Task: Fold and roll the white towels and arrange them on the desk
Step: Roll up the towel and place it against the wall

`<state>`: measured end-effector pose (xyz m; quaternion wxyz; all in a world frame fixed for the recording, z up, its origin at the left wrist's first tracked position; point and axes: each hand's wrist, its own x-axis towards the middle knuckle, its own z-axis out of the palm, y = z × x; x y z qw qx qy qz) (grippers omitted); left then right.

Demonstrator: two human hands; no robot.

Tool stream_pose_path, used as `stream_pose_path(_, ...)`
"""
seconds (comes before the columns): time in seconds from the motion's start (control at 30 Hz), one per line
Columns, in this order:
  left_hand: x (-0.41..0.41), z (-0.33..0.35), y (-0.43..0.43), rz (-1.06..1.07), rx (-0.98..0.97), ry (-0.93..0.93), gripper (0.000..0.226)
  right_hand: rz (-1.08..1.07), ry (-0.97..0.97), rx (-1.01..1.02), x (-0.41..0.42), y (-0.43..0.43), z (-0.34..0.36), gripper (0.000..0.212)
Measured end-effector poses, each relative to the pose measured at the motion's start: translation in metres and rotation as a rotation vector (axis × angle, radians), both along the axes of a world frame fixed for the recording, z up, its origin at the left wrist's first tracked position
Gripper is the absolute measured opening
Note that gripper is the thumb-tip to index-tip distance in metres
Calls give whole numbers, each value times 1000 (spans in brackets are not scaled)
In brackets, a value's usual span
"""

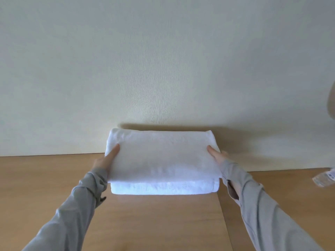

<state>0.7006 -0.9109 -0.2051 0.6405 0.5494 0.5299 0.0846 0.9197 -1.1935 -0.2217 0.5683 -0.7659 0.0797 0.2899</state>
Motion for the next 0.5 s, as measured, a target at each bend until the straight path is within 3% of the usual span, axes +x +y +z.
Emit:
stream_pose_path(0.1,7,7,-6,-10,151,-27,82,-50,-116,68,0,-11,3,33)
stream_pose_path(0.2,16,8,-11,-35,180,-65,76,-87,-191,76,3,-16,6,24)
stream_pose_path(0.5,15,-25,1,35,92,-4,52,-48,-190,-88,-8,-7,-11,29)
